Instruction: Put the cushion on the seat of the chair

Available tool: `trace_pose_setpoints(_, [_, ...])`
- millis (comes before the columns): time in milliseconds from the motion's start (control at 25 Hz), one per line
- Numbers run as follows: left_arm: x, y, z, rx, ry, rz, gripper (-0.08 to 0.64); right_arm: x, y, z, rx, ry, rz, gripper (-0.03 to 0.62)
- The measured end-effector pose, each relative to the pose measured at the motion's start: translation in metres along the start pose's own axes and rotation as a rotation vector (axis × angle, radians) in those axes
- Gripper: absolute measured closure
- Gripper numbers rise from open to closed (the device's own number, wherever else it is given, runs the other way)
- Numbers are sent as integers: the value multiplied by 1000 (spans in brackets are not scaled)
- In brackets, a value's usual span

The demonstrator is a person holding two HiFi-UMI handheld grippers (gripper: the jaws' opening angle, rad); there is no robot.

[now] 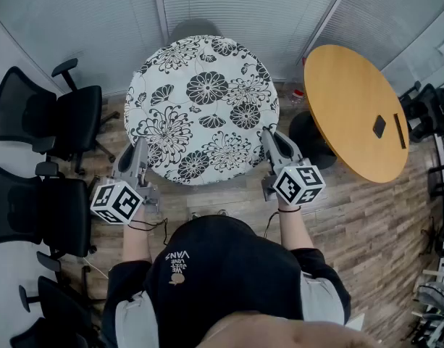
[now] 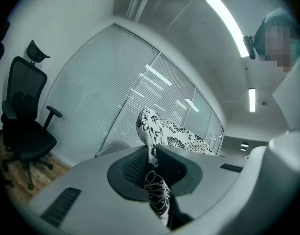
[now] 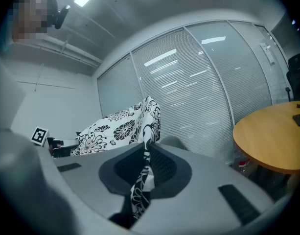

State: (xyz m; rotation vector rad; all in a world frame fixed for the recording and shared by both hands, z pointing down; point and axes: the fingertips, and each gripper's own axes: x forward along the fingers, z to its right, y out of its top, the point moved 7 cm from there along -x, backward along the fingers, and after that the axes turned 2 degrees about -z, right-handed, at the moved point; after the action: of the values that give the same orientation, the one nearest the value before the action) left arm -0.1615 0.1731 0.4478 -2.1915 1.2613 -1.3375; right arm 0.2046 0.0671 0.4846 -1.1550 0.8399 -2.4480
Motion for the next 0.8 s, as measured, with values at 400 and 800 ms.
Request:
trace_pose_setpoints(400, [7, -1, 2, 89, 100, -10, 517, 5, 0, -5, -53, -53, -9, 557])
trace_pose_setpoints(800, [8, -1, -2, 85, 102, -8, 517, 4, -1, -4, -64, -78, -6, 557])
